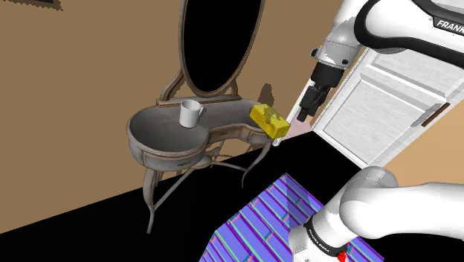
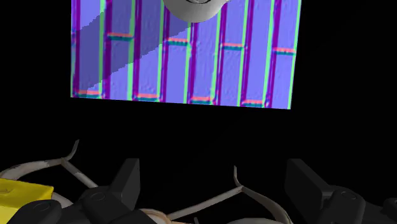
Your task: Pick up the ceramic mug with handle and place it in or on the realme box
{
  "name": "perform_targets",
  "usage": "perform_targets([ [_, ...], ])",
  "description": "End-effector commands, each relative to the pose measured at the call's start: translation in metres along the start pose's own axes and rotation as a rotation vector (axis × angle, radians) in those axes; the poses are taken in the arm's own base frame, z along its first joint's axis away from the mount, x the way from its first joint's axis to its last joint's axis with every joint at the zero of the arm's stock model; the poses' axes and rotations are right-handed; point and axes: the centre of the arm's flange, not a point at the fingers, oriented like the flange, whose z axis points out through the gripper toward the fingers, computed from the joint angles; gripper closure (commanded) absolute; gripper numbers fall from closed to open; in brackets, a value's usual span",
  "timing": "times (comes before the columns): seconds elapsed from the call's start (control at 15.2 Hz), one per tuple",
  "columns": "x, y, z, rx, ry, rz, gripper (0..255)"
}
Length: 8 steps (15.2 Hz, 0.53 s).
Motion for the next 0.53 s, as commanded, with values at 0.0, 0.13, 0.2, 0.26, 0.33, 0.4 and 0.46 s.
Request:
perform_targets([
  [0.0, 0.000, 0.000, 0.000, 0.000, 0.000, 0.000, 0],
  [0.13, 0.023, -0.010, 0.008, -0.008, 0.006, 0.007, 0],
  [0.2, 0.034, -0.015, 0.013, -0.011, 0.009, 0.010, 0],
  [0.26, 0.045, -0.019, 0.017, -0.015, 0.012, 0.014, 0],
  [0.33, 0.057, -0.024, 0.021, -0.019, 0.015, 0.017, 0],
  [0.4, 0.068, -0.029, 0.025, -0.023, 0.019, 0.021, 0],
  [0.46, 0.079, -0.033, 0.029, -0.026, 0.022, 0.024, 0],
])
